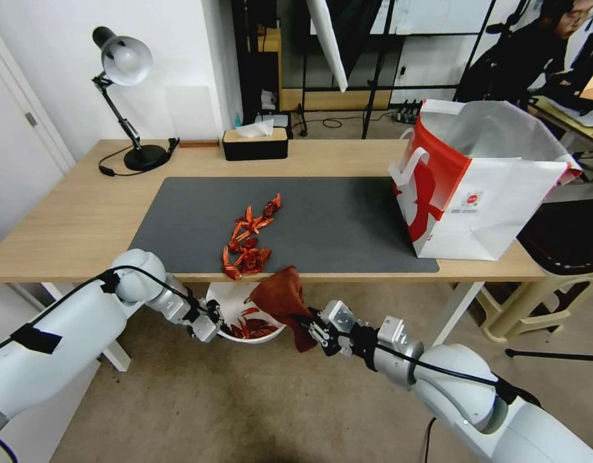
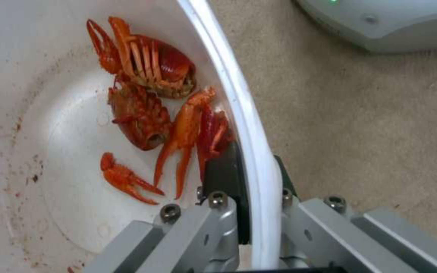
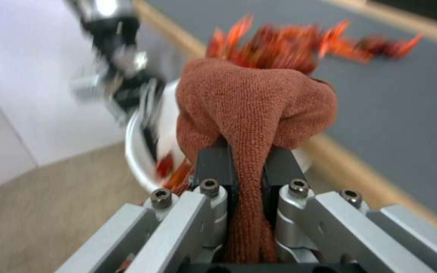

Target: Sweep shrimp from table into container with towel, then put container into takeout bag.

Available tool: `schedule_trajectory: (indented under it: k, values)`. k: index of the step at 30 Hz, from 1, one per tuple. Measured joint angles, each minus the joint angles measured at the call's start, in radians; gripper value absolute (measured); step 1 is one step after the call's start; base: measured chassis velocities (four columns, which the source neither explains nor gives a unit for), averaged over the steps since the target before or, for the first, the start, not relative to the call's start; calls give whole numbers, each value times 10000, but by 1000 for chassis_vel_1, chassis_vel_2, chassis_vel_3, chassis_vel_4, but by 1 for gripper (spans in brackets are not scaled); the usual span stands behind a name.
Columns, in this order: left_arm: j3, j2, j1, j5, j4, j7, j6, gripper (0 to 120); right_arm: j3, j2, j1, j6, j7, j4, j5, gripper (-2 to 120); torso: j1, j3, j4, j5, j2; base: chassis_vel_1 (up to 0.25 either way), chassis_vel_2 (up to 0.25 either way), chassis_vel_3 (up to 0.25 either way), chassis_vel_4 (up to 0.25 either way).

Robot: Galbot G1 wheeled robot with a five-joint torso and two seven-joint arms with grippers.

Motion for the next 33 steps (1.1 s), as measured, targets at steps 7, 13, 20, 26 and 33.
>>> schedule_trajectory:
  k: [7,13,20,26,33]
  values:
    - [-224,111,315,25,-96,-7,-12,0,664,-55,1290,320,185,139,1701,5,0,0,2,-2,0,0,0,0,0]
    - [-416,186,548,52,-99,-9,-44,0,205,433,3751,1094,1112,-1720,3279,5,-1,0,1,-1,0,0,0,0,0]
    - [-676,454,778,53,-183,34,-76,0,-656,1508,6190,1334,1480,-4926,3249,5,2,2,3,2,-1,0,0,0,0]
    - [-913,603,1005,54,-206,200,-139,0,-1625,2490,7370,1168,1787,-7113,2213,5,1,0,3,-2,-1,0,0,0,0]
    - [-1029,604,1123,50,-226,222,-203,0,-1995,3116,8011,1054,2132,-8451,1805,5,0,0,1,-2,-1,0,0,0,0]
